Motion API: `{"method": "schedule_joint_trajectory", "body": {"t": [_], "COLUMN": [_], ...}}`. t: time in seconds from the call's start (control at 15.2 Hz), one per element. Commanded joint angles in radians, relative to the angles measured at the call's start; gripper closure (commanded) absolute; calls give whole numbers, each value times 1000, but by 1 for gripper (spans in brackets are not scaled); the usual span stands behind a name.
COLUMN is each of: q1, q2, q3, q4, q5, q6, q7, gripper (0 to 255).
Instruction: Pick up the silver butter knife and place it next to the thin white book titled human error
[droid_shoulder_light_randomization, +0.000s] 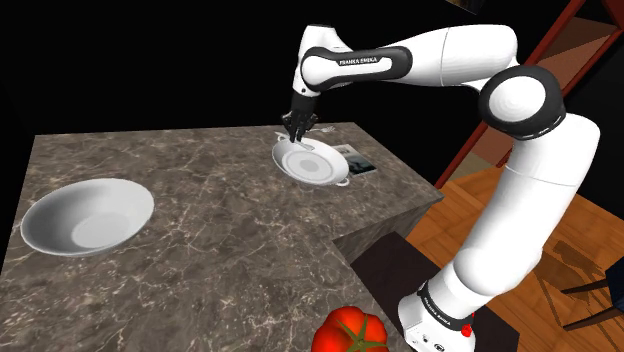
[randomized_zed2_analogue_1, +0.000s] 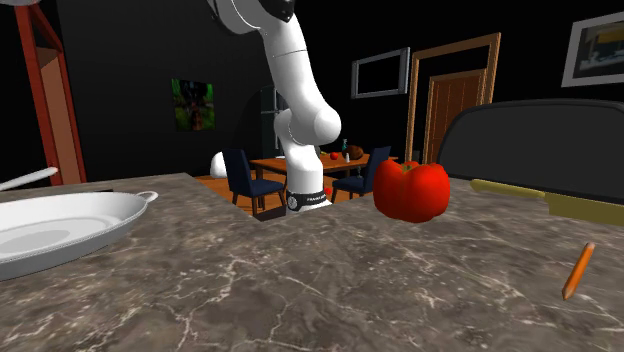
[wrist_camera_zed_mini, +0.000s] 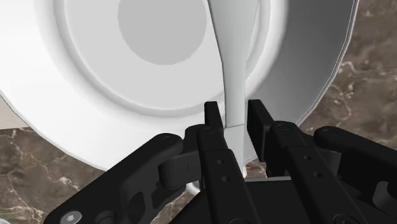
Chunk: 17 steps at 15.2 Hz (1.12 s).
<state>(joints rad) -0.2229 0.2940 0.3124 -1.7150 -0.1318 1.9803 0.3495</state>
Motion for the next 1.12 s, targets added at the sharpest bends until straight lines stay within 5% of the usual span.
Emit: {"method": "schedule_joint_trajectory", "body": {"t": [0.0,1.06], "q1": [-25,-21], "q2": [24,91], "q3": [-17,-28], "q4": [37,-58], "q5": [-3,-31], "q6": [-11,146], "q7": [-45,-23], "gripper": [255,255]}}
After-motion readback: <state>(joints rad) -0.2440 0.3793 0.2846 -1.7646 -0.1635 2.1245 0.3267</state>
